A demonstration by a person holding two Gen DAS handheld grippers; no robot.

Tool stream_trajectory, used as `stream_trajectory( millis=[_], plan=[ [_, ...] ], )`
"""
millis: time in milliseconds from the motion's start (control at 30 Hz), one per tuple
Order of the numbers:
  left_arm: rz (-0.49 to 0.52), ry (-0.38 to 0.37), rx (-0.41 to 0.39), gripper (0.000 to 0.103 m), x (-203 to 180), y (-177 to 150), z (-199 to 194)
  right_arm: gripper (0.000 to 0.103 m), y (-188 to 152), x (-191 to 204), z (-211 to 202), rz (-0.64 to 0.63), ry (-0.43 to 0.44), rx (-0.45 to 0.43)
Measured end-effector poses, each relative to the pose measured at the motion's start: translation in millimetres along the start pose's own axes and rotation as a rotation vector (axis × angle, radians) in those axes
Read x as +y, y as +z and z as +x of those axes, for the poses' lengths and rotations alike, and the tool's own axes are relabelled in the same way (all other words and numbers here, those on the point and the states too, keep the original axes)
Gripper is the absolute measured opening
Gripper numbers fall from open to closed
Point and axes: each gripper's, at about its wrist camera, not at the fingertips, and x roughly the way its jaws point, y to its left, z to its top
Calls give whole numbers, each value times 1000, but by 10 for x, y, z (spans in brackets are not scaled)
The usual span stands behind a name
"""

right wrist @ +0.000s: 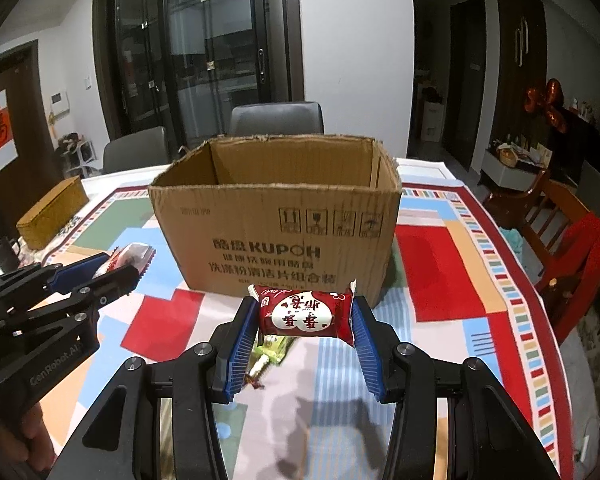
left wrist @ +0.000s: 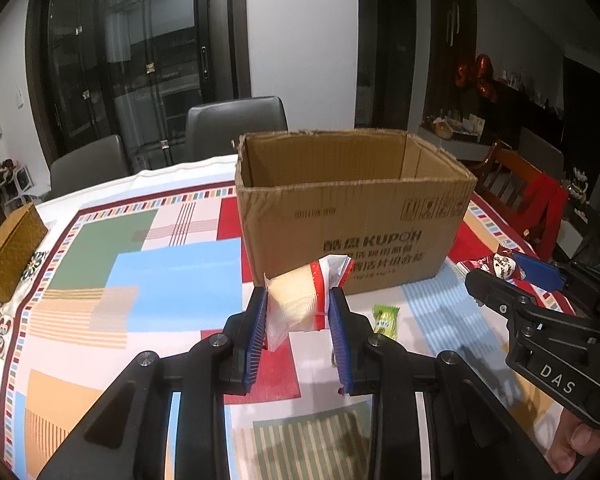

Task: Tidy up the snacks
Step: 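Lift both held cakes and carry them over the cardboard box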

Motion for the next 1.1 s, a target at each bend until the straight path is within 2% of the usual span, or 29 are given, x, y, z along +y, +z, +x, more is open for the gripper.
stream_trajectory(
  millis=[1100],
  plan=[
    [5, -14, -87, 31, -2, 616, -89, 48, 560, -64, -179, -12, -26, -101]
  ],
)
